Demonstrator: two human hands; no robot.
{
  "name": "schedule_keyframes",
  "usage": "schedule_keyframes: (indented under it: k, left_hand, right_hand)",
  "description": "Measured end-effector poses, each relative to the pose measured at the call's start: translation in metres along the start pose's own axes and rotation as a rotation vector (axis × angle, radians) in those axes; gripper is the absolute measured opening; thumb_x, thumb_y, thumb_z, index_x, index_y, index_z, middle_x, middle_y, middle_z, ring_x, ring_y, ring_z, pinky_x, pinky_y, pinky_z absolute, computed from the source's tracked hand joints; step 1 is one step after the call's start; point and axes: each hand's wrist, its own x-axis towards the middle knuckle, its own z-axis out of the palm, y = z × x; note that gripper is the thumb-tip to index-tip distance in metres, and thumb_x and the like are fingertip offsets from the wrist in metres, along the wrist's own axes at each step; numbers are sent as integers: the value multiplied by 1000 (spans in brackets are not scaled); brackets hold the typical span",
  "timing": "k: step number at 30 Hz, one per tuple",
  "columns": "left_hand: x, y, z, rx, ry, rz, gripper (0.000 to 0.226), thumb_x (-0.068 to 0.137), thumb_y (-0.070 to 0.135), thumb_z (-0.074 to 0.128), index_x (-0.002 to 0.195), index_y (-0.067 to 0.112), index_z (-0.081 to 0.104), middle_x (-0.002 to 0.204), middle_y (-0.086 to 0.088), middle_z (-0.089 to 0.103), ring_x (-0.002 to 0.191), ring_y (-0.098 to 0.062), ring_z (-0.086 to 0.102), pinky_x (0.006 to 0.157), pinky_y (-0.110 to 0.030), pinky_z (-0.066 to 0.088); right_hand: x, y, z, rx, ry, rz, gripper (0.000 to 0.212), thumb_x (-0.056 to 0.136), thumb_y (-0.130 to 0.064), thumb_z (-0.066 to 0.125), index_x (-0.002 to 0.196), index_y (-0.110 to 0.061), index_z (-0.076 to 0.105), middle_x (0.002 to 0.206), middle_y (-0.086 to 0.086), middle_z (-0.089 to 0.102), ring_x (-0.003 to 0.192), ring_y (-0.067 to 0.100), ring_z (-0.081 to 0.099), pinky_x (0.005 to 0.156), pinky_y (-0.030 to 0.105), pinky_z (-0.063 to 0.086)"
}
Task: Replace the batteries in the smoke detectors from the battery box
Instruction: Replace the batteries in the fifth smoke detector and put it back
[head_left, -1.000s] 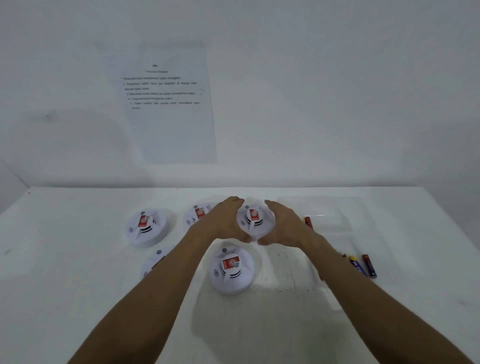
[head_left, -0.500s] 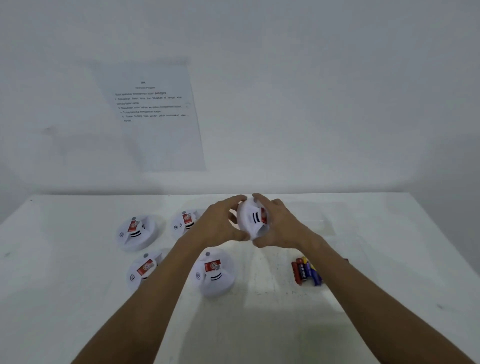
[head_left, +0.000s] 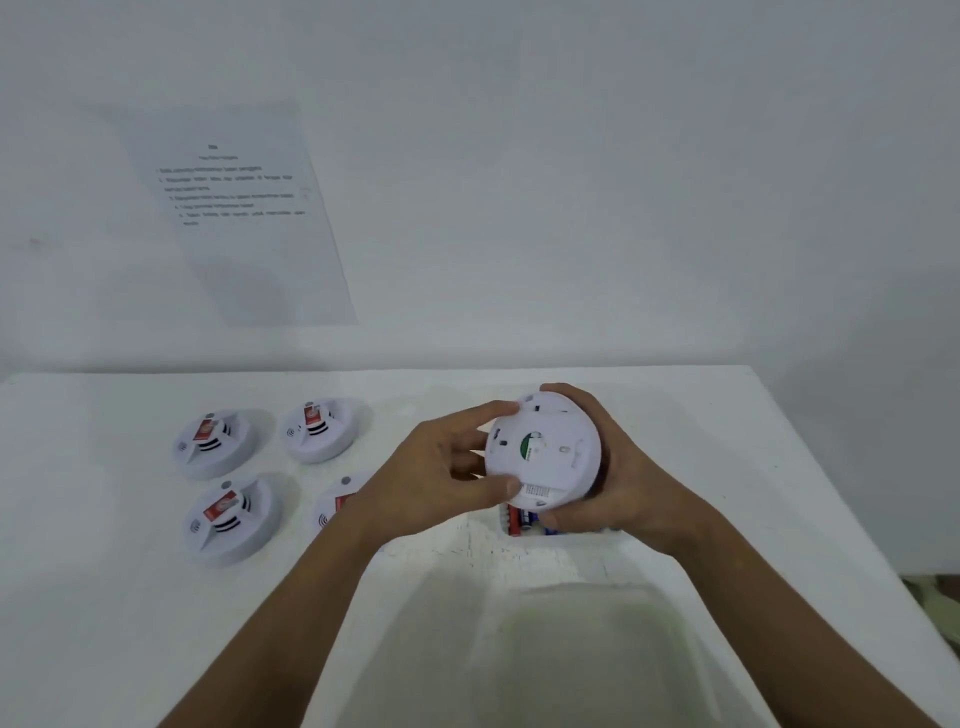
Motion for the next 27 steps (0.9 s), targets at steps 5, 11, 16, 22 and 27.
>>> schedule_keyframes:
  k: [5, 11, 16, 22, 27]
  left_hand:
    - [-5, 2, 5, 124, 81, 8, 63, 69, 13, 86, 121, 38, 61, 103, 0, 71, 78, -29, 70, 71, -40, 58]
    - [-19, 11, 8, 305, 155, -26, 60, 62, 23, 90, 111, 38, 59, 110, 14, 63, 61, -19, 67, 51, -22, 51]
    - [-30, 6, 5, 436, 210, 0, 59, 59, 33, 90, 107, 33, 57, 111, 15, 59, 67, -17, 69, 55, -26, 56]
    - [-39, -6, 2, 594, 307, 11, 57, 52, 48, 86, 96, 32, 55, 98, 16, 55, 70, -8, 63, 55, -22, 52]
    - [-41, -9, -2, 612, 279, 29, 65, 55, 56, 83, 108, 30, 55, 106, 17, 55, 81, -7, 64, 56, -22, 54]
  right_hand:
    - [-8, 0, -4, -67, -15, -1, 97, 61, 11, 87, 141, -23, 43, 134, -4, 56, 126, 19, 54, 92, 42, 58]
    - [-5, 10, 14, -119, -50, -9, 106, 52, 6, 93, 139, -24, 41, 130, -14, 53, 121, 7, 55, 84, 24, 55]
    - [4, 13, 27, -160, -6, -92, 95, 50, 6, 94, 131, -23, 53, 126, -6, 60, 117, 17, 59, 84, 26, 55]
    - [12, 22, 40, -162, -19, -96, 94, 49, 5, 93, 131, -23, 55, 124, -6, 62, 116, 18, 60, 90, 33, 56]
    - [16, 23, 41, -161, -14, -76, 96, 50, -3, 93, 135, -16, 51, 126, -3, 60, 119, 20, 58, 91, 34, 55]
